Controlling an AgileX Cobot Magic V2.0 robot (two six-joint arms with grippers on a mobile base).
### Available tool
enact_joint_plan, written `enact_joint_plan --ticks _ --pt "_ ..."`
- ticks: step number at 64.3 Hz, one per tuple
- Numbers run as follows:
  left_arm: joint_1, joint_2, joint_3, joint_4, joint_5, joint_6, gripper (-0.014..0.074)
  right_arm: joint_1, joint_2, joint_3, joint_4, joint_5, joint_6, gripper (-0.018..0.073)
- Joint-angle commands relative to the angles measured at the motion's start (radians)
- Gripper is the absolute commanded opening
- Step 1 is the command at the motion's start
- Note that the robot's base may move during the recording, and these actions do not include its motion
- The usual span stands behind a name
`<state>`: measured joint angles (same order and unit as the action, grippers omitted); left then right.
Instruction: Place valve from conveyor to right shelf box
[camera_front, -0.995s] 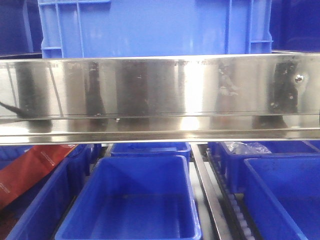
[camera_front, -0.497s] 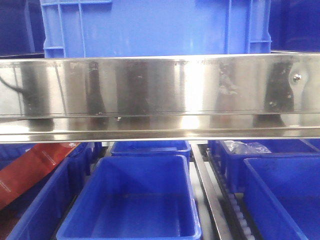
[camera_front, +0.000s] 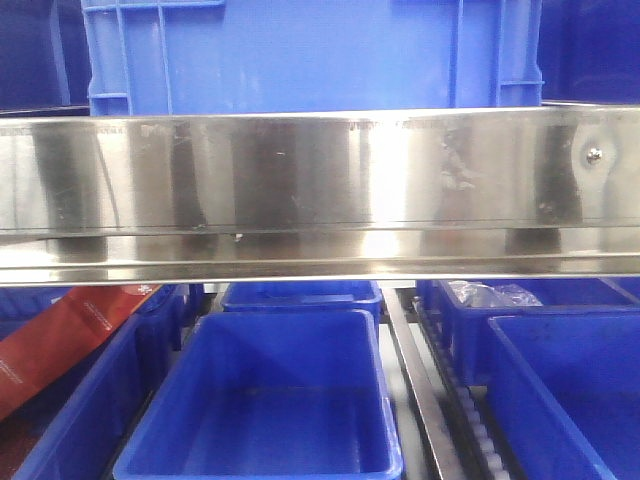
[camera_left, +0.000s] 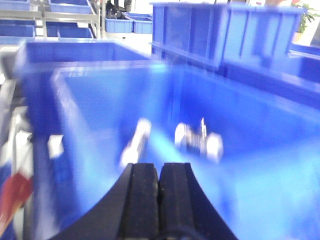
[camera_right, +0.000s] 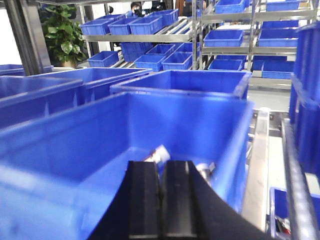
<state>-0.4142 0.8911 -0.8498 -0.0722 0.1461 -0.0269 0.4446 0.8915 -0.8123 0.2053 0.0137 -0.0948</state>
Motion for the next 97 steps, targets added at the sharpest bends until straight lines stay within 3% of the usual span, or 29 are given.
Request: enact_joint_plan --ticks 1,16,27,58,64,67,73,85,97 --pt "-0.003 -0.130 0.108 -0.014 -0.027 -0.004 -0.0111 -0.005 -0.098 0.080 0.000 -0.030 -0.004 -0.0167" --pt "-0.003 -0.440 0.323 -0.014 -0.023 -0.004 -0.0111 -0.005 -0.343 0.288 0.000 -0.014 -0.004 -0.0167" --pt "-0.003 -0.589 0.388 -0.014 -0.022 -0.004 -0.0111 -0.005 -0.471 0.319 0.000 0.117 -0.004 -0.0167" --pt "-0.003 -0.681 0.388 -0.014 -0.032 -0.004 -0.0111 -0.005 -0.518 0.317 0.000 0.158 -0.004 -0.0167" --pt "-0.003 -0.681 0.388 -0.014 -0.032 -0.004 -0.0111 -0.013 -0.518 0.333 -0.034 0.081 -0.004 -0.0167" --pt "-0.003 -0.681 0.388 -0.014 -0.032 -0.004 -0.0111 -0.032 -0.522 0.364 -0.080 -0.007 -0.004 -0.0167" --pt "-0.003 -0.681 0.388 -0.014 -0.032 -0.004 -0.0111 -0.099 -0.549 0.466 -0.085 -0.158 -0.004 -0.0167" --pt "-0.003 -0.681 0.388 -0.014 -0.032 -0.004 -0.0111 -0.258 -0.646 0.633 -0.085 -0.136 -0.004 -0.0167" --pt "-0.003 -0.681 0.388 -0.014 -0.032 -0.004 -0.0111 -0.319 -0.765 0.757 -0.098 -0.115 -0.004 -0.0167"
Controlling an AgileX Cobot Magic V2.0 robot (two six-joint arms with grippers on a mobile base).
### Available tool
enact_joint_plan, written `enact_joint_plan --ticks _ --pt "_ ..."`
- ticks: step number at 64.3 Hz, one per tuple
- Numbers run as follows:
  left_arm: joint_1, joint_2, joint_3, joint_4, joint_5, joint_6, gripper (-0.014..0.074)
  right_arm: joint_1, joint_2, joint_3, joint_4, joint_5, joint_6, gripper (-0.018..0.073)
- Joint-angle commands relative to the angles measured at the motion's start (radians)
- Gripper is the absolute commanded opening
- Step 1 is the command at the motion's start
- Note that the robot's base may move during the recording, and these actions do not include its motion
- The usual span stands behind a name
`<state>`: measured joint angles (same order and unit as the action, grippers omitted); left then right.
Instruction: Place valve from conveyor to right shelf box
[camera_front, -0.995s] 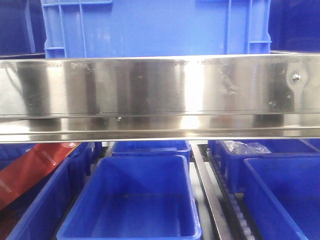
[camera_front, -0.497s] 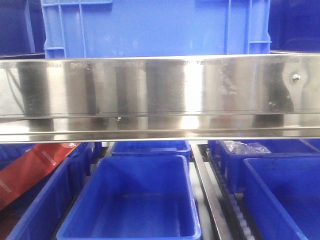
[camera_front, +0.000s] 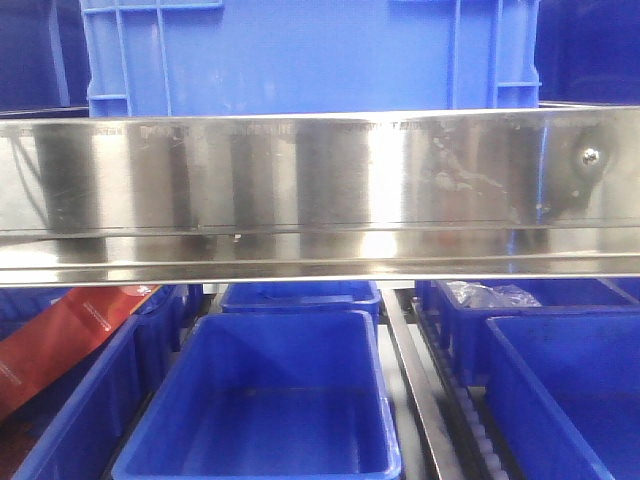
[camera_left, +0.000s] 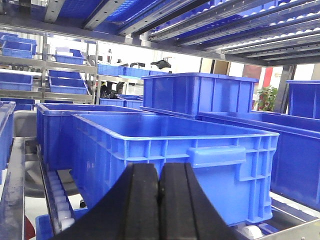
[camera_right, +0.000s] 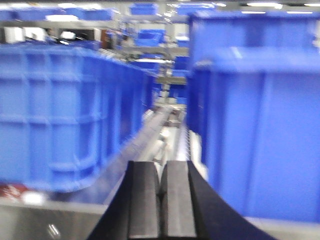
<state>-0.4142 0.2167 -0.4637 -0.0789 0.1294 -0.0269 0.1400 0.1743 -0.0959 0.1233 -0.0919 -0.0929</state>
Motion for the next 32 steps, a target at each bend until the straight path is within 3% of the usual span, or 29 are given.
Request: enact_joint_plan --ticks 1,11,32 --pt "-0.003 -0.006 0.002 -0.007 -0.015 -0.004 -0.0111 -0.015 -0.057 0.048 -0.021 -0.009 -0.005 -0.0167" --pt "-0.003 -0.006 0.002 -0.007 -0.015 -0.004 -0.0111 -0.015 -0.174 0.096 -0.062 0.031 -0.005 -0.0167" --pt "-0.003 -0.006 0.002 -0.007 -0.013 -0.004 -0.0111 -0.016 -0.174 0.096 -0.087 0.121 0.026 -0.0167"
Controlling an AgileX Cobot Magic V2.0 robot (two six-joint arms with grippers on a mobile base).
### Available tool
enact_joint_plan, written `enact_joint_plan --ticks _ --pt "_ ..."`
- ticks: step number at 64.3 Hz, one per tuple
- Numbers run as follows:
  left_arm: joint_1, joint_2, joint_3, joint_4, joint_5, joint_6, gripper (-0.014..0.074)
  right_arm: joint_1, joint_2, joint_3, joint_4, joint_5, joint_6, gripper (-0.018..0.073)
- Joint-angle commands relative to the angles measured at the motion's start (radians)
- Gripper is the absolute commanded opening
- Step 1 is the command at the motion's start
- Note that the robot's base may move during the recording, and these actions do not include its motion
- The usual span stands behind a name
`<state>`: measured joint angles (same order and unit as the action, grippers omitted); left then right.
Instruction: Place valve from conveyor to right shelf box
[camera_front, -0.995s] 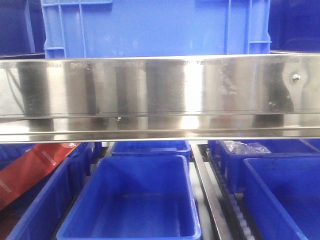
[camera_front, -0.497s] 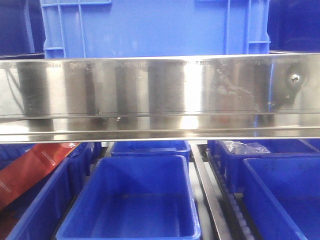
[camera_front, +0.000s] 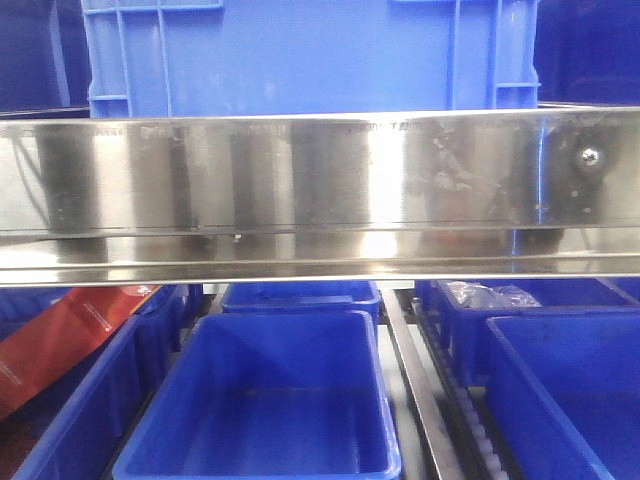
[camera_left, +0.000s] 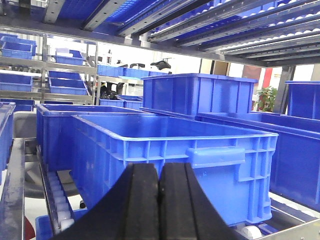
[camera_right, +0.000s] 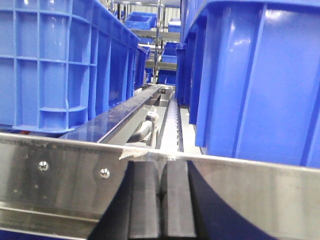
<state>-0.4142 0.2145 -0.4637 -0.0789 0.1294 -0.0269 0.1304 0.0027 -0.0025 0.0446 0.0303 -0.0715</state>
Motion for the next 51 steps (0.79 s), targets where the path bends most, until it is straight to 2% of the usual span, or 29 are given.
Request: enact_joint_plan --ticks 1,51 --pt "-0.003 -0.004 0.002 -0.007 -0.013 -0.004 -0.0111 -0.007 -0.003 0.003 -0.008 -0.001 0.005 -0.0167" --pt "-0.003 -0.004 0.002 -0.007 -0.013 -0.004 -0.0111 -0.007 -0.003 0.003 -0.013 -0.001 0.005 -0.0167"
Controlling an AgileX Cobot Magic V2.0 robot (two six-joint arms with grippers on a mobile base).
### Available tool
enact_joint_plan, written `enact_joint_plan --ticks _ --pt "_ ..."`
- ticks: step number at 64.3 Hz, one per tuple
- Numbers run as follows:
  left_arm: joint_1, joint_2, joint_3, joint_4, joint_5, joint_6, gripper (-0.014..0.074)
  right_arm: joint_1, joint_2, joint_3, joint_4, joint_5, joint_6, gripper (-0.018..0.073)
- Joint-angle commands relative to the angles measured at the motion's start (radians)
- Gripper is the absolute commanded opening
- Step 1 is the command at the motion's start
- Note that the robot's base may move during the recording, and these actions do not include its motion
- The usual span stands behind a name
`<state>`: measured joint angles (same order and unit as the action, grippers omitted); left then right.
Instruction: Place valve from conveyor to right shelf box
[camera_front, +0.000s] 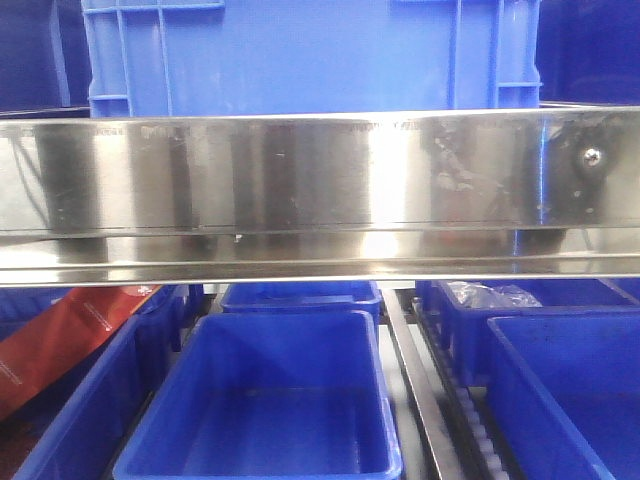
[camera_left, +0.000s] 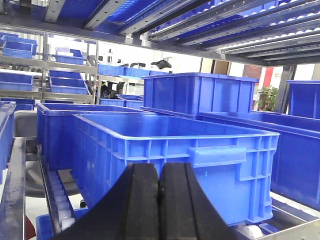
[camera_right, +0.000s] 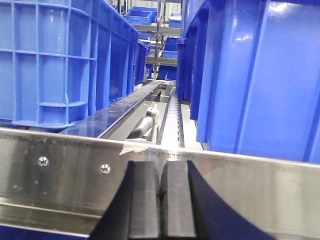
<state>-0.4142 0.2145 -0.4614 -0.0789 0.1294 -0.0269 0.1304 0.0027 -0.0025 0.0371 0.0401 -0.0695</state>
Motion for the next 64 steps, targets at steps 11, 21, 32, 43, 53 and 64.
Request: enact_joint_plan --ticks 11,21,32,43,53,64 --pt "-0.003 -0.004 0.000 -0.007 -0.013 -0.004 -0.0111 -0.007 -0.003 0.003 -0.006 -0.011 0.003 -0.0167" --pt "0.000 -0.004 0.001 -0.007 -0.015 -0.004 -0.0111 -0.007 -0.003 0.003 -0.006 -0.011 0.003 -0.0167" --pt "0.116 -0.020 0.076 0.151 -0.027 -0.004 -0.0111 -0.007 -0.003 0.003 -0.006 -0.011 0.003 -0.0167" --pt "0.310 -0.078 0.229 0.131 -0.067 -0.004 -0.0111 -0.007 -0.003 0.003 -0.006 -0.011 0.003 -0.0167" --pt "0.412 -0.156 0.336 0.126 -0.074 -0.004 -0.0111 -0.007 -0.003 0.003 -0.006 -0.011 0.003 -0.0167" --pt "0.418 -0.214 0.430 0.107 -0.081 -0.004 -0.0111 -0.007 -0.003 0.003 -0.006 -0.011 0.003 -0.0167"
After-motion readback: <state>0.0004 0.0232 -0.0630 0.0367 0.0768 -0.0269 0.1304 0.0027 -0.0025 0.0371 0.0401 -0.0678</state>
